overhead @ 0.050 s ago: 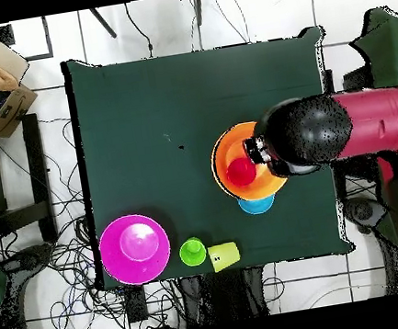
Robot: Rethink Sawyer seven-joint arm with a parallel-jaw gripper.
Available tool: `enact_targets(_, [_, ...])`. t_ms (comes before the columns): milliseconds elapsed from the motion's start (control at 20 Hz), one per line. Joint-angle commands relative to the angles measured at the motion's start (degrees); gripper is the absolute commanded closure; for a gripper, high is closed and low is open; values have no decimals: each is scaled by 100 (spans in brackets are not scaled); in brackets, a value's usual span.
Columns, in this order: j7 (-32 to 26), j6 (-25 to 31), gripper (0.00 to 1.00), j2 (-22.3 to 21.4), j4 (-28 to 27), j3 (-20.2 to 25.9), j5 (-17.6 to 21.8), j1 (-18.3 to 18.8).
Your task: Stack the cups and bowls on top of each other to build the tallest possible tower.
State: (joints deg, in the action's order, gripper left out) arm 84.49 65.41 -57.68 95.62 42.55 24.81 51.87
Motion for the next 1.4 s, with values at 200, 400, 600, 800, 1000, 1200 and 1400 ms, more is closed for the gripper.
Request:
enact_targets(200, [-436,-289,0,-473,594,237,74,-490])
enact_targets(400, [144,-550,0,-700,1017,55,115,-844])
enact_targets(600, [729,-822,0,-757,1226,-177,201,-1262])
enact_targets(800, [953,-1025,0,-764,1338,-393,248,-1566])
enact_targets(1000, [1110,-1088,0,-718,1277,-607,279,-1802])
enact_targets(1200, [1296,-1198,0,-580,1291,-844,317,-1979])
enact_targets(1400, [1533,-1075,0,21,1154,-1132,230,-2092])
